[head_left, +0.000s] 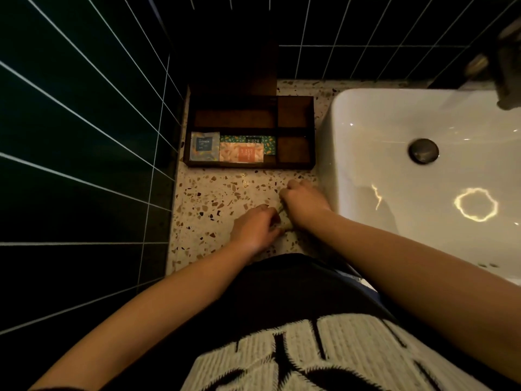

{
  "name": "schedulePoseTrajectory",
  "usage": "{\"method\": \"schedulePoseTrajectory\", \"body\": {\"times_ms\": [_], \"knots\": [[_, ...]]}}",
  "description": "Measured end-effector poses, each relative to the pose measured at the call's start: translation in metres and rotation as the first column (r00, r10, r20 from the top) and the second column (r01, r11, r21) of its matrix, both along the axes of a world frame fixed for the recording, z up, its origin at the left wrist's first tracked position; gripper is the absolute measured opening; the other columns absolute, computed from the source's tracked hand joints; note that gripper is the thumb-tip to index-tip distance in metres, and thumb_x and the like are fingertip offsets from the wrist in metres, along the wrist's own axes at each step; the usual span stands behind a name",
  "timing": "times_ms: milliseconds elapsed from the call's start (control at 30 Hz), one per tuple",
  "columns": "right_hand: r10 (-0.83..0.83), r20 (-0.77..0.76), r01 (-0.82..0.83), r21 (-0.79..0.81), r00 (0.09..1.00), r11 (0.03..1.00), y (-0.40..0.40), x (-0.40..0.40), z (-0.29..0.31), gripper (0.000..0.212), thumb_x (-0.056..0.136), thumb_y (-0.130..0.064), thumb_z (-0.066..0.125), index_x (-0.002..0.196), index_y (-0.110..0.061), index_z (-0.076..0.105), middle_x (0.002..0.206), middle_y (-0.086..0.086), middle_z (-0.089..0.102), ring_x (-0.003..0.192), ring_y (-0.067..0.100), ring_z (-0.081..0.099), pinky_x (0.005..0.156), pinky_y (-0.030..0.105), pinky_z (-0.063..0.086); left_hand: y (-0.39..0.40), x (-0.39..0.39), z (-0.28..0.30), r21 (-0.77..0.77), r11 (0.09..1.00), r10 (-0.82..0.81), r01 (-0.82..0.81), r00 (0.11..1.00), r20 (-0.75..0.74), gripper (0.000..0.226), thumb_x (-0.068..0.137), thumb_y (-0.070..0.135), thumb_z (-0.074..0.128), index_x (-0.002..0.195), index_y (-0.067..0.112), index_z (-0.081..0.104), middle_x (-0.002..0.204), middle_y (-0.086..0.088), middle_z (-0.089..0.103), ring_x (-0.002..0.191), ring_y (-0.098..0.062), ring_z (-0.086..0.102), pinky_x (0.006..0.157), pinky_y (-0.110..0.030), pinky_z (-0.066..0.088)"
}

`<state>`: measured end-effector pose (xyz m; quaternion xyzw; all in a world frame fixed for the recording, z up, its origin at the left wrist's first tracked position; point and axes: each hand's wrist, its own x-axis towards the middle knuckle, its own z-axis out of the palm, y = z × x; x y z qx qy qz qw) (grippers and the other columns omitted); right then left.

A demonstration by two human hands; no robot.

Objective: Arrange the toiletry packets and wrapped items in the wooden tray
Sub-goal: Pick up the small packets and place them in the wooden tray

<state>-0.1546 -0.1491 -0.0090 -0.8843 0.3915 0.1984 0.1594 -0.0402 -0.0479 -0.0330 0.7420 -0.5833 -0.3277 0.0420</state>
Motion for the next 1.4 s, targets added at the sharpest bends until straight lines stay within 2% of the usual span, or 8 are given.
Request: {"method": "schedulePoseTrajectory", "body": {"times_ms": [367,633,800,867,967,1133,1333,1400], "knots": [[-0.019,-0.066,0.021,0.031,0.998,0.999,0.003,0.000,0.005,0.027,0.091,-0.006,0.057,0.118,-0.011,0.059,0.117,0.013,0.060,0.104,0.032,0.061,0.082,0.042,0.053,0.006,0.003,0.000,0.001,1.000,0.008,-0.009,0.999,0.036,0.019,0.088,0.034,0.067,0.103,0.023,0.064,0.105,0.003,0.059,0.095,-0.018,0.058,0.082,-0.040,0.053],[-0.325,0.122,0.293,0.222,0.938,0.930,-0.006,0.005,0.010,0.026,0.094,-0.012,0.059,0.119,-0.014,0.053,0.109,0.009,0.063,0.092,0.026,0.063,0.078,0.039,0.057,0.012,0.018,0.007,0.015,0.991,0.137,-0.137,0.986,-0.089,0.013,0.092,0.025,0.067,0.105,0.023,0.063,0.101,0.005,0.066,0.092,-0.016,0.063,0.083,-0.037,0.055],[-0.517,0.344,0.429,0.302,0.784,0.852,-0.020,0.005,0.029,0.018,0.098,-0.021,0.058,0.114,-0.014,0.058,0.098,0.004,0.060,0.084,0.020,0.059,0.069,0.026,0.048,0.003,0.034,0.017,0.054,0.858,0.480,-0.510,0.762,-0.436,0.009,0.090,0.020,0.073,0.097,0.021,0.067,0.093,0.002,0.068,0.086,-0.014,0.066,0.075,-0.027,0.056],[-0.551,0.398,0.448,0.327,0.733,0.832,-0.028,0.007,0.035,0.015,0.099,-0.025,0.057,0.110,-0.015,0.059,0.093,0.000,0.059,0.074,0.012,0.057,0.059,0.018,0.041,-0.004,0.037,0.026,0.071,0.814,0.525,-0.577,0.677,-0.516,0.009,0.089,0.018,0.074,0.098,0.018,0.070,0.093,0.000,0.068,0.085,-0.012,0.064,0.069,-0.016,0.051],[-0.591,0.422,0.469,0.364,0.687,0.805,-0.044,0.011,0.044,0.017,0.097,-0.022,0.060,0.113,-0.016,0.058,0.095,-0.001,0.057,0.068,0.003,0.050,0.053,0.013,0.034,-0.020,0.043,0.036,0.087,0.775,0.551,-0.626,0.601,-0.579,0.011,0.090,0.018,0.073,0.101,0.017,0.071,0.097,0.001,0.069,0.089,-0.011,0.065,0.072,-0.018,0.048],[-0.624,0.454,0.471,0.413,0.636,0.780,-0.070,0.025,0.055,0.026,0.093,-0.019,0.063,0.119,-0.018,0.056,0.092,-0.002,0.061,0.086,0.018,0.061,0.071,0.029,0.051,-0.060,0.056,0.047,0.074,0.686,0.600,-0.724,0.504,-0.621,0.007,0.092,0.017,0.070,0.097,0.022,0.069,0.097,0.006,0.067,0.089,-0.007,0.062,0.067,-0.012,0.045],[-0.668,0.474,0.485,0.461,0.574,0.743,-0.097,0.046,0.055,0.007,0.097,-0.026,0.057,0.103,-0.023,0.059,0.085,-0.003,0.061,0.069,0.012,0.059,0.054,0.022,0.046,-0.112,0.075,0.048,0.049,0.652,0.623,-0.757,0.497,-0.604,0.018,0.099,0.015,0.061,0.114,0.014,0.070,0.094,0.010,0.064,0.089,-0.006,0.063,0.062,-0.013,0.052],[-0.659,0.476,0.485,0.447,0.582,0.751,-0.105,0.053,0.051,0.004,0.097,-0.026,0.057,0.099,-0.025,0.060,0.087,-0.001,0.063,0.066,0.011,0.058,0.051,0.020,0.042,-0.127,0.079,0.043,0.071,0.645,0.635,-0.761,0.481,-0.604,0.016,0.099,0.015,0.062,0.111,0.017,0.070,0.097,0.005,0.067,0.094,-0.015,0.068,0.072,-0.024,0.060]]}}
